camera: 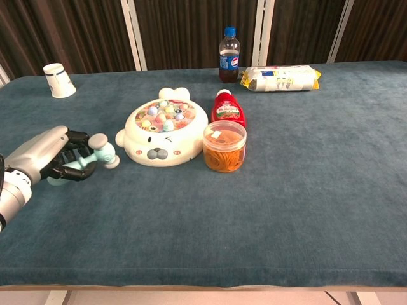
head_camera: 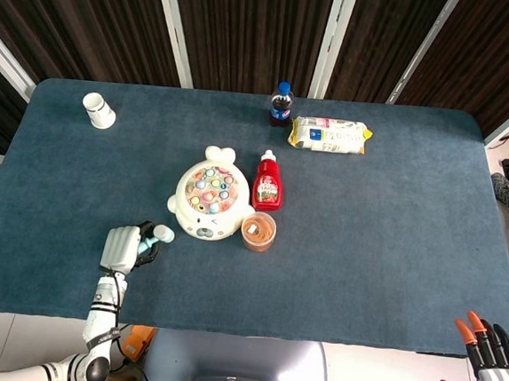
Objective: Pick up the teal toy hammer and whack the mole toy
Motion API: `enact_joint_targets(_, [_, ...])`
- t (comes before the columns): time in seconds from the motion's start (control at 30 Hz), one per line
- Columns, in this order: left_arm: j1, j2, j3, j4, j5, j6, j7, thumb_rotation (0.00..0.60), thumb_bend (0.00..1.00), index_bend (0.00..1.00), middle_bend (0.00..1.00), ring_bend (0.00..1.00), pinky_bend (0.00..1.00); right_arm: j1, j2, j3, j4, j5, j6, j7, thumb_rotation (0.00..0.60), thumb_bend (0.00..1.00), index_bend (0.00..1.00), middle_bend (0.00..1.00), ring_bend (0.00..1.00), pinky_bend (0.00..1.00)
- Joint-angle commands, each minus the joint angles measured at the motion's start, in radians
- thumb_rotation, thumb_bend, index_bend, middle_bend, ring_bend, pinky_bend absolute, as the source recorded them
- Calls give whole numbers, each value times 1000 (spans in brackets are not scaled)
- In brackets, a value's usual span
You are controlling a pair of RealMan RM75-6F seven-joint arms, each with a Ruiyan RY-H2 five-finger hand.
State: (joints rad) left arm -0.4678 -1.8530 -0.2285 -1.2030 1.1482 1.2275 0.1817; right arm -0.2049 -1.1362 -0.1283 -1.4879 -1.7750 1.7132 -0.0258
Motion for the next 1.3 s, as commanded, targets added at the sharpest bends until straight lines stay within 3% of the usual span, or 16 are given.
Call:
enact_joint_targets(0.03, [20, 10, -8, -13, 35, 12, -124, 600, 740, 714, 878, 768, 1000, 1, 0, -1, -1, -2, -2, -3, 600, 174, 0, 0, 0, 0])
enact_joint_targets(0.17, [40, 49, -37, -91, 49, 11, -293, 600, 774, 702, 885, 826, 1000, 1, -1, -1, -3, 1, -5, -6, 600, 174, 0, 0, 0, 0])
enact_joint_targets(0.33, [71, 154, -101, -288, 21, -20, -472, 600, 809, 692, 914, 872, 1000, 4, -3, -4, -6, 1, -18, -22, 600, 174, 0, 0, 0, 0])
enact_joint_targets(0.43, [77, 215, -123, -389, 8, -34, -488, 600, 825, 691, 924, 880, 1000, 5, -4, -5, -9, 0, -23, -31, 600, 174, 0, 0, 0, 0])
enact_joint_targets(0.67, [58, 275, -161, -507, 7, 5, -380, 600, 825, 689, 930, 884, 1000, 8, -2, -7, -14, -3, -29, -34, 600, 174, 0, 0, 0, 0])
enact_joint_targets(0.83, [-2, 268, -200, -513, -34, 18, -230, 600, 828, 688, 931, 884, 1000, 10, 4, -7, -14, 2, -31, -22, 600, 174, 0, 0, 0, 0])
enact_joint_targets(1.0, [-23, 259, -210, -504, -55, 19, -183, 600, 827, 689, 931, 884, 1000, 11, 6, -5, -15, 5, -33, -18, 600, 174, 0, 0, 0, 0])
enact_joint_targets(1.17, [-169, 140, -282, -376, -211, -16, -1, 600, 823, 689, 933, 885, 1000, 24, 14, -3, -22, 18, -57, -2, 600, 174, 0, 10, 0, 0])
enact_joint_targets(1.3, [-246, 68, -291, -309, -269, -32, 63, 600, 824, 689, 933, 885, 1000, 27, 20, 1, -25, 31, -64, 10, 600, 174, 0, 12, 0, 0])
